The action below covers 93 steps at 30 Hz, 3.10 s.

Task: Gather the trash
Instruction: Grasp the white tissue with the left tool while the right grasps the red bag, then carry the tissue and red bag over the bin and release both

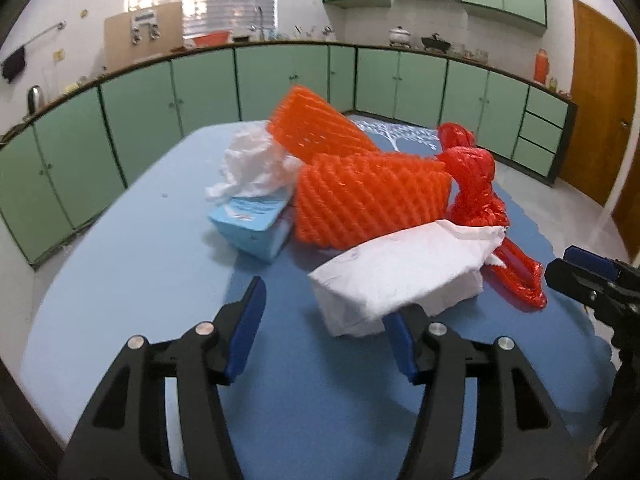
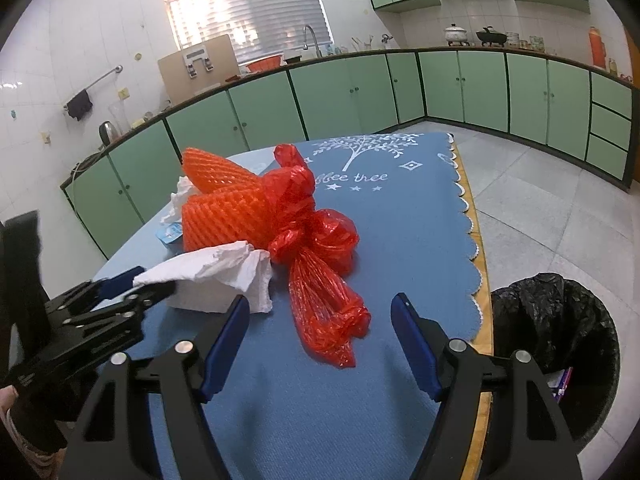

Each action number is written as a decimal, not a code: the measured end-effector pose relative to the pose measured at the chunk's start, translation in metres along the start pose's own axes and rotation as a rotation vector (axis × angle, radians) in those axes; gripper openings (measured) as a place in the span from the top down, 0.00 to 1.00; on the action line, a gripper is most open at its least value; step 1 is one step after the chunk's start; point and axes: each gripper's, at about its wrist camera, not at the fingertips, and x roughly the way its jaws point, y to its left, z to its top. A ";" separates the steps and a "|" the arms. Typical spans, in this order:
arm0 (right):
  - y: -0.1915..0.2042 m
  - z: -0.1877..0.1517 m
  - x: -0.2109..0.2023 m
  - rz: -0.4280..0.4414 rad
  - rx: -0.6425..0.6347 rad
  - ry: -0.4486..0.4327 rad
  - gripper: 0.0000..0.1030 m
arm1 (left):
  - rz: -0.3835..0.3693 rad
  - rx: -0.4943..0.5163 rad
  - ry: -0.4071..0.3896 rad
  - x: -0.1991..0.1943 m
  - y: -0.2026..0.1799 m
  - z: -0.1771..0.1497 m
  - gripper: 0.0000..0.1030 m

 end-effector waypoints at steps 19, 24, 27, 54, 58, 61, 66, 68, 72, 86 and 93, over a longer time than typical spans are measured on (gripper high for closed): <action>0.005 0.013 0.020 -0.008 -0.013 0.047 0.46 | 0.004 -0.122 -0.060 -0.026 0.020 -0.004 1.00; 0.002 0.011 0.046 -0.025 0.009 0.143 0.77 | 0.001 -0.141 -0.063 -0.036 0.025 -0.007 1.00; -0.002 0.008 0.048 -0.003 0.027 0.148 0.93 | -0.008 -0.136 -0.069 -0.038 0.024 -0.007 1.00; -0.096 0.026 -0.101 -0.205 0.098 -0.088 0.99 | -0.246 -0.015 -0.122 -0.043 -0.101 0.021 1.00; -0.133 0.019 -0.117 -0.248 0.141 -0.091 0.99 | -0.318 0.039 -0.097 -0.029 -0.154 0.025 1.00; -0.163 0.014 -0.122 -0.286 0.173 -0.083 0.99 | -0.345 0.075 -0.082 -0.017 -0.190 0.027 1.00; -0.200 0.005 -0.124 -0.334 0.201 -0.069 0.99 | -0.362 0.109 -0.065 0.001 -0.236 0.028 1.00; -0.216 0.001 -0.122 -0.345 0.219 -0.063 0.99 | -0.362 0.124 -0.059 0.009 -0.253 0.028 1.00; -0.241 -0.005 -0.119 -0.364 0.242 -0.052 0.99 | -0.358 0.149 -0.032 0.027 -0.286 0.030 1.00; -0.291 -0.011 -0.119 -0.386 0.287 -0.047 0.85 | -0.366 0.195 0.021 0.063 -0.342 0.037 0.85; -0.278 -0.006 -0.135 -0.391 0.272 -0.081 0.70 | -0.376 0.160 -0.033 0.039 -0.317 0.052 0.77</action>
